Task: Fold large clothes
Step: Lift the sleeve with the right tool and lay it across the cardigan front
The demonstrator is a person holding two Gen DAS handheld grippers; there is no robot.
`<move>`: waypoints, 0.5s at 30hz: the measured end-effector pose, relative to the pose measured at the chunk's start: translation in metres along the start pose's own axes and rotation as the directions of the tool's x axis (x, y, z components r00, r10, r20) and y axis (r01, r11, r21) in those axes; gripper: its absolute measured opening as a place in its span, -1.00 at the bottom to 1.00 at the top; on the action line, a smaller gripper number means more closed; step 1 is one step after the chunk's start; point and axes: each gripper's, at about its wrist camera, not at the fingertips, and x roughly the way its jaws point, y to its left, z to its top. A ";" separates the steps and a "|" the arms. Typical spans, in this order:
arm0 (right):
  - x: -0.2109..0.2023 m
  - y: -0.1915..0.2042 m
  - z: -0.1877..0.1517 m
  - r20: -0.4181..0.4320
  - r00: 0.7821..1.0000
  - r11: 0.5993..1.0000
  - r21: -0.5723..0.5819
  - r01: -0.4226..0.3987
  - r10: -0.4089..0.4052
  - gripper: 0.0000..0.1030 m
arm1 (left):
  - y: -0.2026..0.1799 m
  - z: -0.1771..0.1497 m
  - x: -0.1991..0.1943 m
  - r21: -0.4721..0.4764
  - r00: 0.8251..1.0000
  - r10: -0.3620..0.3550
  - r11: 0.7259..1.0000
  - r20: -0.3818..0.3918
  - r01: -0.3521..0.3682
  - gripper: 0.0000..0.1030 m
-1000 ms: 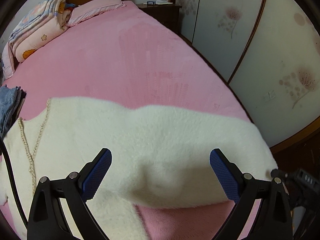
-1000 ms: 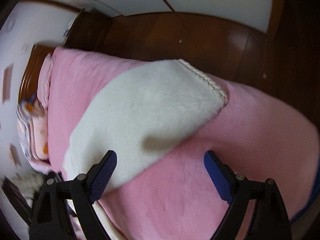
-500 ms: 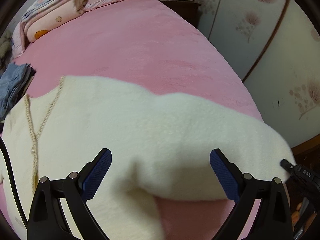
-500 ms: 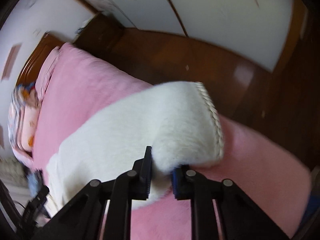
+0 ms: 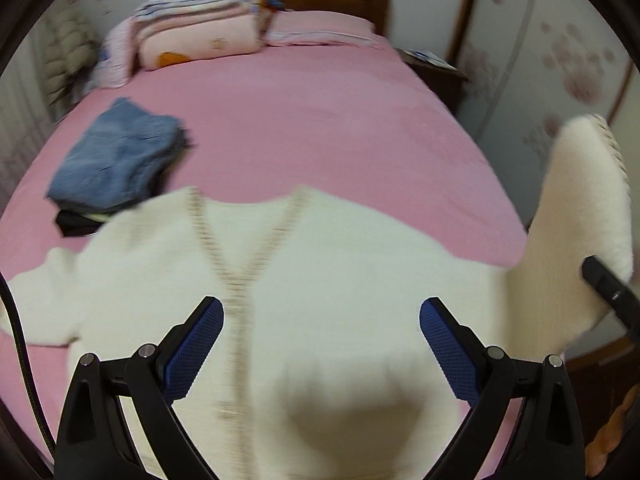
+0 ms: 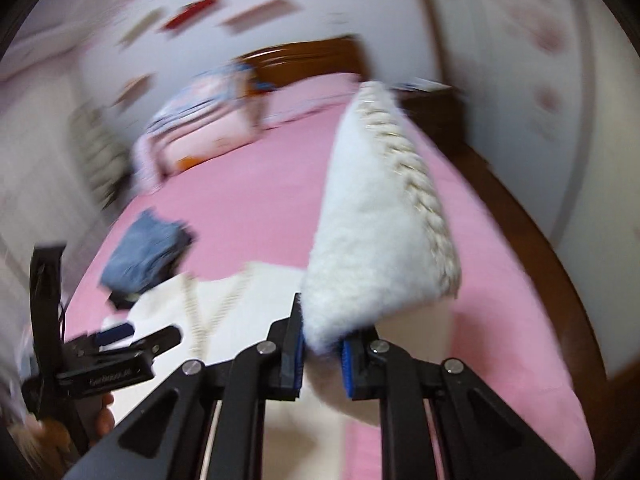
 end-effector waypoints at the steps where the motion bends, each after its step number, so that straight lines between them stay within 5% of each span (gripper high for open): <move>1: 0.009 0.018 -0.001 -0.007 1.000 0.999 -0.032 -0.013 0.013 -0.72 | 0.022 0.000 0.002 -0.020 1.000 0.009 1.000 0.002 -0.009 0.91; 5: 0.089 0.086 -0.039 -0.131 0.991 0.987 -0.158 -0.028 0.007 -0.53 | 0.095 -0.013 0.037 -0.089 0.998 0.042 0.995 -0.050 -0.047 0.91; 9: 0.168 0.120 -0.096 -0.345 0.936 0.973 -0.229 -0.011 -0.070 -0.42 | 0.137 -0.035 0.082 -0.154 0.989 -0.022 0.988 -0.148 -0.001 0.89; 15: 0.159 0.107 -0.111 -0.383 0.920 0.986 -0.164 0.025 -0.087 -0.31 | 0.137 -0.042 0.103 -0.178 0.967 -0.203 0.968 -0.155 0.175 0.73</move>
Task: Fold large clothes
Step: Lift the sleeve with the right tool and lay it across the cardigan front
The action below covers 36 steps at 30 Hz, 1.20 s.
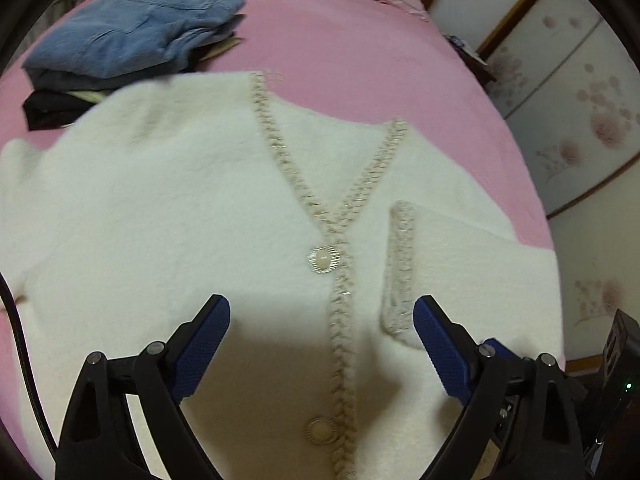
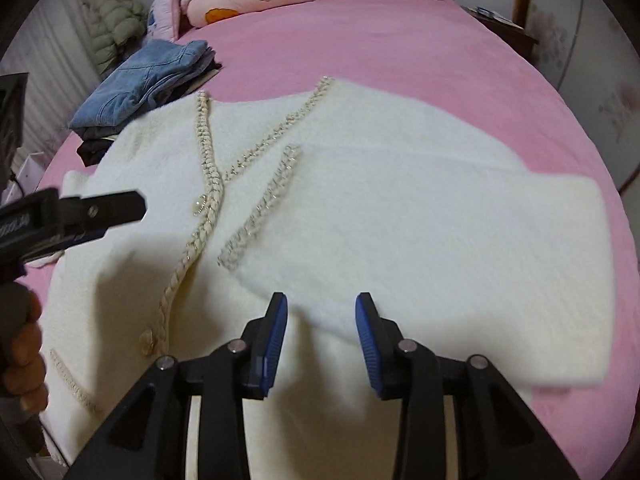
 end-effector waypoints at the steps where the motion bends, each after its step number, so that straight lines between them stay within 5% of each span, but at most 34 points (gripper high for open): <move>1: -0.002 -0.001 -0.003 -0.005 1.000 1.000 0.009 0.000 0.000 -0.31 | -0.006 0.001 0.002 0.022 1.000 -0.030 0.999 -0.003 0.030 0.66; 3: -0.007 -0.010 -0.005 -0.019 1.000 0.999 0.046 -0.008 0.009 -0.31 | -0.021 0.003 0.009 0.060 0.996 -0.086 0.994 -0.029 0.087 0.39; 7: -0.028 -0.029 -0.014 -0.005 1.000 0.993 0.114 -0.011 0.012 -0.31 | -0.049 0.006 0.039 0.123 0.975 -0.180 0.973 -0.129 0.196 0.27; 10: -0.039 -0.036 -0.018 0.013 1.000 0.991 0.135 -0.001 -0.001 -0.31 | -0.057 0.005 0.066 0.120 0.942 -0.240 0.954 -0.235 0.274 -0.04; 18: -0.039 -0.045 -0.033 0.005 1.000 0.988 0.153 0.018 -0.019 -0.31 | -0.052 0.004 0.106 0.019 0.915 -0.257 0.961 -0.312 0.277 -0.02; 20: -0.039 -0.050 -0.036 0.004 1.000 0.985 0.172 0.009 -0.010 -0.31 | -0.053 0.000 0.110 0.004 0.917 -0.253 0.964 -0.309 0.267 -0.05; 23: -0.036 -0.058 -0.038 -0.005 1.000 0.981 0.193 0.002 -0.001 -0.31 | -0.070 -0.003 0.114 0.093 0.936 -0.156 0.977 -0.315 0.194 -0.70; 24: -0.036 -0.061 -0.039 -0.008 1.000 0.980 0.199 0.001 0.000 -0.31 | -0.076 -0.001 0.115 0.104 0.937 -0.139 0.978 -0.320 0.180 -0.75; 28: -0.040 -0.068 -0.040 -0.008 1.000 0.978 0.206 0.009 -0.008 -0.31 | -0.103 0.004 0.085 0.178 0.968 -0.062 0.978 -0.245 0.108 -0.79; 32: -0.049 -0.078 -0.040 -0.008 0.999 0.977 0.205 0.053 -0.052 -0.31 | -0.120 0.014 0.016 0.249 0.996 -0.039 0.967 -0.078 0.057 -0.79; 36: -0.051 -0.088 -0.038 -0.008 0.994 0.975 0.196 0.106 -0.107 -0.31 | -0.096 0.019 -0.033 0.248 0.998 0.014 0.969 0.054 -0.027 -0.78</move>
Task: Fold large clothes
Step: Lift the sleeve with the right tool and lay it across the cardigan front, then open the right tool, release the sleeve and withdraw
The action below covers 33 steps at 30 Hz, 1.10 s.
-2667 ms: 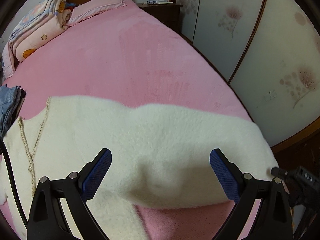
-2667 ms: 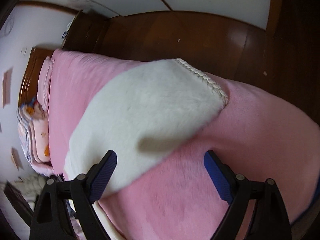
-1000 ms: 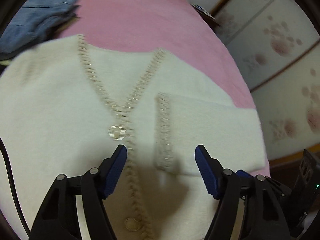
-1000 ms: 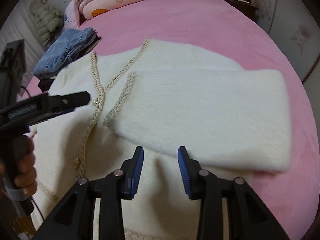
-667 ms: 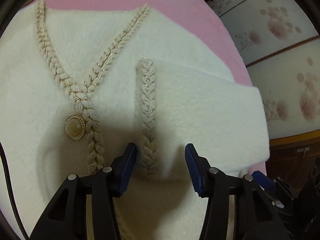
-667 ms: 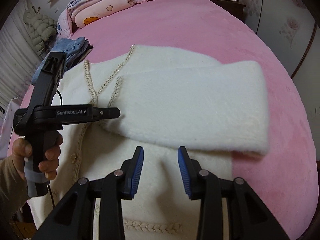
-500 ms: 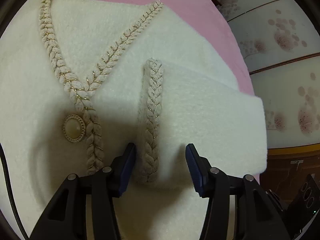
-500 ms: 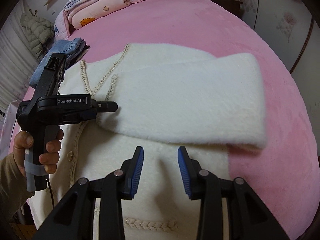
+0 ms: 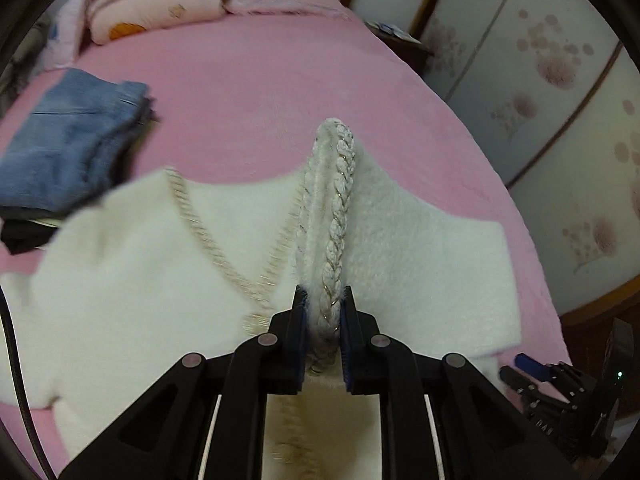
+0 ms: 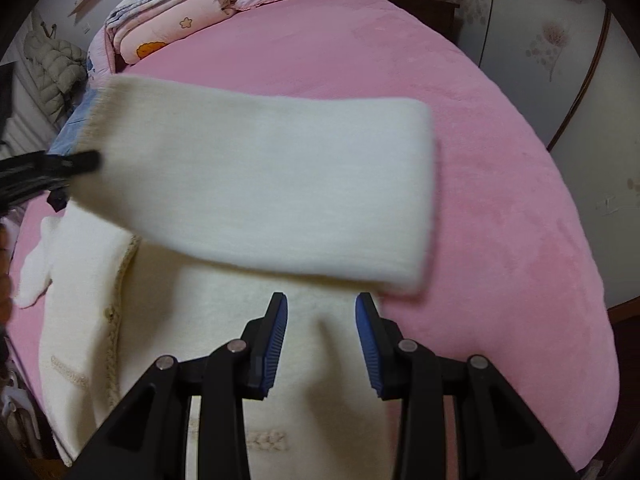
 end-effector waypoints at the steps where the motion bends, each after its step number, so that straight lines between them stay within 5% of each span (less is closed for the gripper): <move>1: 0.003 -0.002 0.001 -0.001 1.000 1.000 -0.002 0.017 -0.017 -0.31 | 0.010 -0.001 -0.005 -0.004 0.999 0.040 0.999 0.018 -0.039 -0.78; 3: 0.011 -0.004 0.004 -0.005 0.999 0.999 0.000 0.038 -0.038 -0.31 | 0.037 -0.007 0.000 -0.033 0.993 0.117 0.993 0.000 -0.117 -0.77; 11: 0.035 -0.005 0.016 -0.017 0.997 0.998 0.006 0.069 -0.069 -0.31 | 0.100 -0.055 0.065 -0.181 0.972 0.155 0.966 -0.177 -0.187 -0.61; 21: 0.032 0.000 0.021 -0.038 0.994 0.995 -0.023 0.097 -0.098 -0.28 | 0.092 -0.051 0.062 -0.216 0.967 0.177 0.952 -0.182 -0.215 -0.49; 27: 0.006 0.013 0.036 0.052 0.998 0.999 -0.029 0.046 -0.045 -0.28 | 0.073 -0.030 0.025 -0.191 0.982 0.181 0.963 -0.057 -0.189 -0.44; 33: 0.051 0.029 0.051 0.005 0.996 0.990 -0.108 0.094 -0.094 -0.29 | 0.053 -0.029 0.068 -0.142 0.982 0.161 0.974 -0.098 -0.174 -0.45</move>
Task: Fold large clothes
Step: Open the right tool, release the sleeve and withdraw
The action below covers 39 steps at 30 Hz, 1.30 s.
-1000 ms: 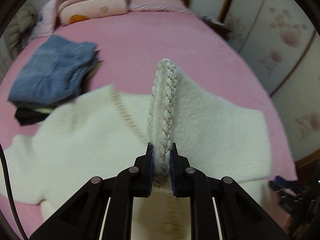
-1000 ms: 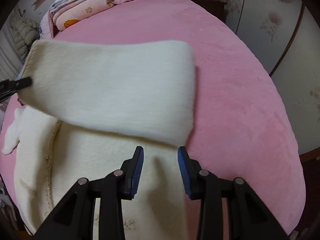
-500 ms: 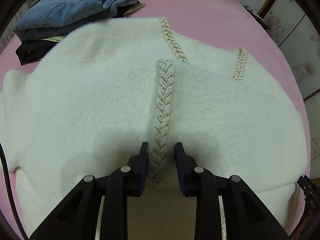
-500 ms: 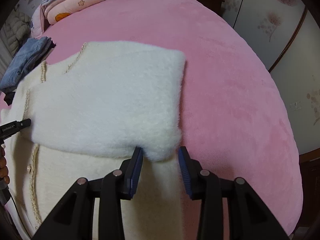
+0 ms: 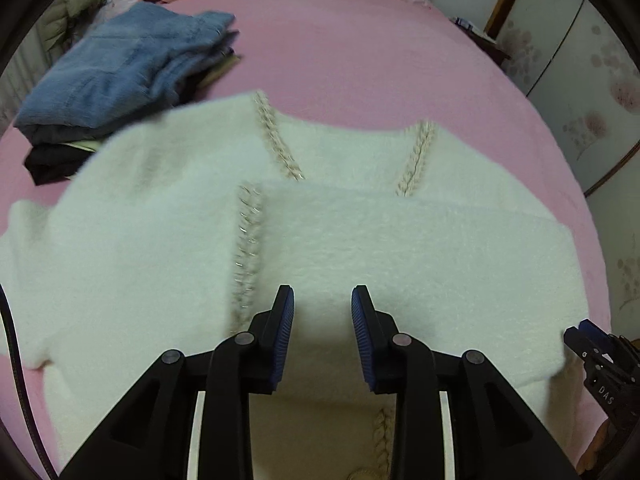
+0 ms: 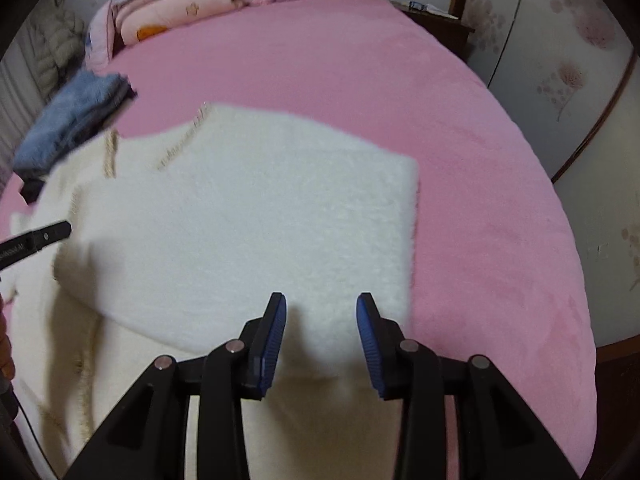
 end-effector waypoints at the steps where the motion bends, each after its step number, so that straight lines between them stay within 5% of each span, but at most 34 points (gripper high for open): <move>1: 0.009 0.001 -0.001 -0.016 1.000 1.000 -0.017 0.022 -0.022 -0.32 | -0.002 0.001 0.014 -0.001 0.999 0.025 1.000 -0.024 -0.025 -0.46; 9: 0.013 -0.001 -0.007 -0.035 0.999 0.998 -0.060 0.032 -0.034 -0.38 | -0.004 0.001 0.029 -0.006 0.994 0.099 0.995 -0.053 -0.100 -0.46; 13: -0.006 -0.004 -0.006 -0.058 0.997 0.998 -0.020 -0.061 0.060 -0.38 | -0.016 0.002 -0.001 -0.007 0.996 0.076 0.997 -0.046 -0.077 -0.38; 17: -0.050 0.001 -0.001 -0.033 0.989 0.990 -0.024 -0.142 0.141 -0.38 | -0.028 -0.007 -0.061 -0.012 0.997 0.071 0.997 0.022 -0.070 0.19; 23: -0.128 0.020 0.003 -0.002 0.969 0.965 -0.090 -0.248 0.249 -0.36 | -0.042 -0.022 -0.158 -0.047 0.996 0.043 0.998 0.083 -0.039 0.21; 27: -0.185 0.036 0.009 0.036 0.946 0.942 -0.113 -0.317 0.323 -0.33 | -0.035 -0.040 -0.230 -0.094 0.988 0.068 0.994 0.139 -0.055 0.53; 33: -0.240 0.072 0.020 0.053 0.920 0.912 -0.166 -0.374 0.387 -0.33 | -0.002 -0.063 -0.311 -0.198 0.965 0.153 0.974 0.214 -0.111 0.70; 39: -0.276 0.112 0.021 0.056 0.889 0.879 -0.191 -0.437 0.454 -0.24 | 0.051 -0.082 -0.359 -0.323 0.963 0.177 0.941 0.204 -0.104 0.76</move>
